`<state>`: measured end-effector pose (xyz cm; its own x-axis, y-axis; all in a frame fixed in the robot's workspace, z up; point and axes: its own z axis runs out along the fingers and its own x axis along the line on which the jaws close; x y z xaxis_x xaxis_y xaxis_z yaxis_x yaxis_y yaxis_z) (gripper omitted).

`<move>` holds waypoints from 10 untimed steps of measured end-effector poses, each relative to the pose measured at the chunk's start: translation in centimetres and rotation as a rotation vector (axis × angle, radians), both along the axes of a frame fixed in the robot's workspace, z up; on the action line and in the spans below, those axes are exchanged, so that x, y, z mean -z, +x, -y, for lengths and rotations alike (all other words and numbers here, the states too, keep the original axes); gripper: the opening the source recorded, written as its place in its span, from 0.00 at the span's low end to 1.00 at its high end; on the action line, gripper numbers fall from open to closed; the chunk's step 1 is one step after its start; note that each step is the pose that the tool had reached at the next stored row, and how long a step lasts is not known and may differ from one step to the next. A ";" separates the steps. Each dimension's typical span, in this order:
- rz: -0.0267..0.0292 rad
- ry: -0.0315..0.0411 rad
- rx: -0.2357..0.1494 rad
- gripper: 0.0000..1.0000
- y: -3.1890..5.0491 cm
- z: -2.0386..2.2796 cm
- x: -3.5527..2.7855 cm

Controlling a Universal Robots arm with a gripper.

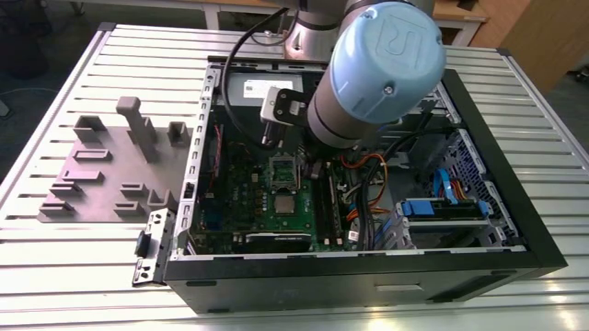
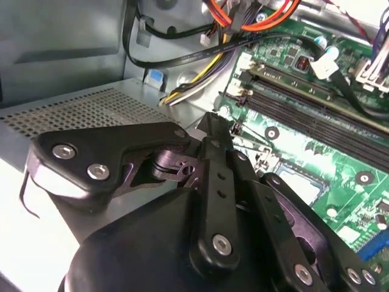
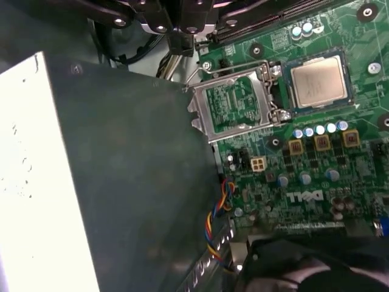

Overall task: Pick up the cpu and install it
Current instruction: 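Close the cpu cover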

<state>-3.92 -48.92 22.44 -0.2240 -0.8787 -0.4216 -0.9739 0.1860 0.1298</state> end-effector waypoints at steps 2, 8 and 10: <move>0.0000 0.0026 -0.002 0.11 0.04 0.02 0.22; 0.0000 0.0055 -0.003 0.11 0.08 -0.16 0.82; 0.0000 0.0052 -0.003 0.11 0.07 -0.31 0.93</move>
